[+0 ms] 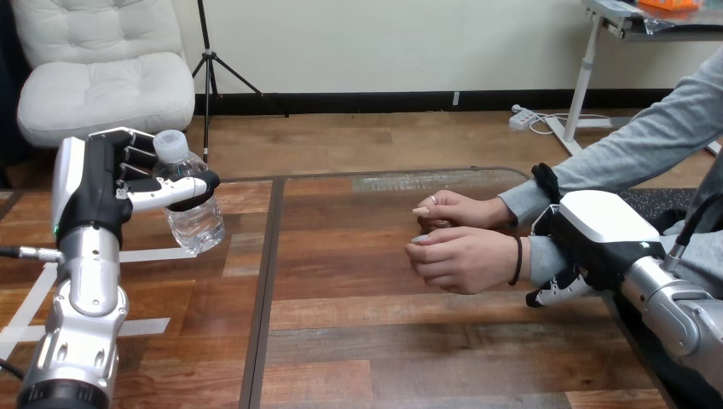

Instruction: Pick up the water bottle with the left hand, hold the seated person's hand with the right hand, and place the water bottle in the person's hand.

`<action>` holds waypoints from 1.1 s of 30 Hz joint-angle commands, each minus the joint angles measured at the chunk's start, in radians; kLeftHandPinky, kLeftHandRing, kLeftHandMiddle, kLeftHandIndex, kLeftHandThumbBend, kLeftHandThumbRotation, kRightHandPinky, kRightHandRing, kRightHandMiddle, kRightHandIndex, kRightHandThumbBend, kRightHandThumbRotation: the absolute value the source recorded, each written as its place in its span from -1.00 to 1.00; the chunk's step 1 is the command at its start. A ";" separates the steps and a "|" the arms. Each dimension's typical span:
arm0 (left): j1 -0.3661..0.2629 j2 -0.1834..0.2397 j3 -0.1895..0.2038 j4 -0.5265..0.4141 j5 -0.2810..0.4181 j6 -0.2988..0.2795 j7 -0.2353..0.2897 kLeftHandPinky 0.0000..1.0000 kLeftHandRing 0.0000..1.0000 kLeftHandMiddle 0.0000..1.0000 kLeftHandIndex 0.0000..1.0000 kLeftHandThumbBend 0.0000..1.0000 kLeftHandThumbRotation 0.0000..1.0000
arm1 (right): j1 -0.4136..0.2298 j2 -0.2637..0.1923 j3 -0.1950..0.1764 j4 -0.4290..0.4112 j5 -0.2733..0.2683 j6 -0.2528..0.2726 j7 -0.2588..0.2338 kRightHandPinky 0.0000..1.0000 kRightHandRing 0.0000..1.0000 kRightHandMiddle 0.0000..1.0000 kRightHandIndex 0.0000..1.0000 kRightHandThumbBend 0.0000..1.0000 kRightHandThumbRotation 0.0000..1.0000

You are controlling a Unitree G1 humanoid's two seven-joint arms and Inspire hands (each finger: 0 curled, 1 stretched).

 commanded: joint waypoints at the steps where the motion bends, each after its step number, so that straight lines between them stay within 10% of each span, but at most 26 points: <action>1: -0.049 0.021 0.011 -0.077 0.000 -0.028 0.005 -0.31 -0.20 -0.11 -0.06 0.47 -1.00 | -0.066 0.016 -0.025 -0.036 0.029 -0.019 -0.005 -0.73 -0.63 -0.50 -0.47 0.48 -1.00; 33: -0.042 0.022 0.010 -0.092 0.001 -0.027 0.004 -0.33 -0.22 -0.12 -0.07 0.46 -1.00 | -0.060 0.014 -0.024 -0.031 0.049 -0.034 -0.003 -0.63 -0.54 -0.42 -0.40 0.53 -1.00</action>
